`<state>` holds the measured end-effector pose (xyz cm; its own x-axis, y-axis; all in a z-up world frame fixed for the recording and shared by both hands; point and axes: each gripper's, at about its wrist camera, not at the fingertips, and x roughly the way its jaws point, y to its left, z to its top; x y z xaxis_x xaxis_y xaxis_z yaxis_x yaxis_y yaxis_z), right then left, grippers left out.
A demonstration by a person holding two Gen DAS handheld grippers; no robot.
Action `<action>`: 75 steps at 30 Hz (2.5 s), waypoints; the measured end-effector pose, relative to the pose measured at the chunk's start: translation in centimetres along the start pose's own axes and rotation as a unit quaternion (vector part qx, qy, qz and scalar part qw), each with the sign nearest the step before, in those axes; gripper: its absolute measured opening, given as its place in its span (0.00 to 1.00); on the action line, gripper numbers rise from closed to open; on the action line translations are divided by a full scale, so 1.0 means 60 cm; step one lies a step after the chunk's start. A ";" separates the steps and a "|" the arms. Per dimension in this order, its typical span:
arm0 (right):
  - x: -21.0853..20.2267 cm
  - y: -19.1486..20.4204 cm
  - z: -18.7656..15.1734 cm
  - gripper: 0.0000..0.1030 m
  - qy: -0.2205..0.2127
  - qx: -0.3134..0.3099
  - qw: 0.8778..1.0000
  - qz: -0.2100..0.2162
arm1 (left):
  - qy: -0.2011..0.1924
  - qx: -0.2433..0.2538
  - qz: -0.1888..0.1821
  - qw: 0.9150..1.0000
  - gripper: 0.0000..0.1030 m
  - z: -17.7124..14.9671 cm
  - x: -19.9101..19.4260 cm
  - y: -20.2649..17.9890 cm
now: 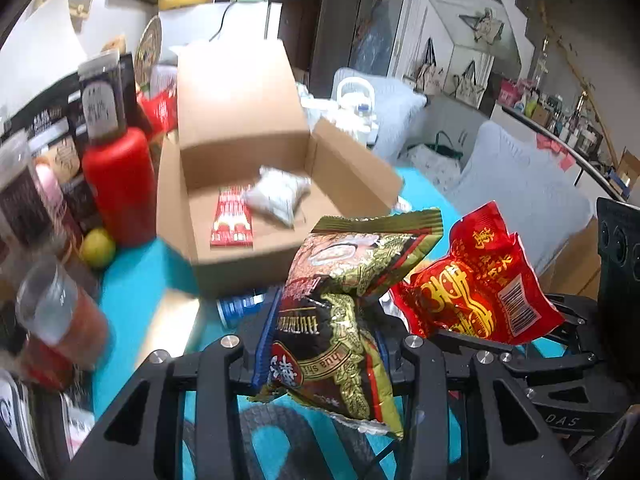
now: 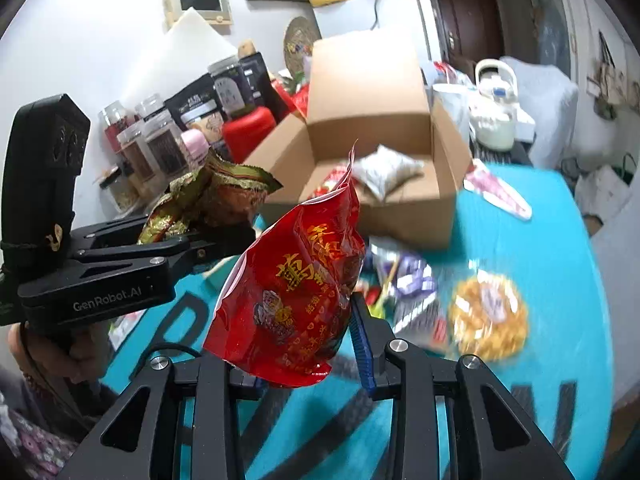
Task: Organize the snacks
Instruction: 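Lift the chip bag with the left tool while the right tool carries the red candy bag to the box, then lower both bags into the cardboard box and open both tools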
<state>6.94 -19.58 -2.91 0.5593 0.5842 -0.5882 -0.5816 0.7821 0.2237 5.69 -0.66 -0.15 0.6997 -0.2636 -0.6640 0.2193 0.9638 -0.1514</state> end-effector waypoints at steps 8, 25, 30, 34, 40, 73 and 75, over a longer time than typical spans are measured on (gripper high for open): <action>0.013 -0.011 0.086 0.33 -0.023 -0.038 0.999 -0.012 | -0.047 0.002 0.003 0.999 0.39 0.079 0.019 0.024; 0.104 -0.053 0.262 0.33 -0.089 -0.073 0.993 -0.012 | -0.129 -0.016 0.032 0.991 0.39 0.239 0.100 0.081; 0.135 -0.069 0.292 0.33 -0.105 -0.070 0.992 0.015 | -0.134 -0.029 0.045 0.990 0.39 0.267 0.131 0.098; 0.176 -0.084 0.312 0.33 -0.093 -0.059 0.994 0.012 | -0.121 -0.039 0.063 0.990 0.39 0.275 0.164 0.116; 0.235 -0.102 0.320 0.33 -0.063 -0.059 0.996 0.012 | -0.094 -0.057 0.067 0.992 0.39 0.275 0.212 0.140; 0.346 -0.165 0.297 0.36 0.051 0.012 0.997 -0.064 | 0.047 -0.045 0.185 0.980 0.40 0.258 0.339 0.163; 0.337 -0.165 0.298 0.36 0.046 0.012 0.997 -0.069 | 0.038 -0.044 0.186 0.981 0.46 0.260 0.325 0.161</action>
<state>34.56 -11.61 -3.09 0.5760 0.4499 -0.6825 -0.4880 0.8591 0.1544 32.05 2.91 -3.13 0.6673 0.1083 -0.7369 -0.1042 0.9932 0.0516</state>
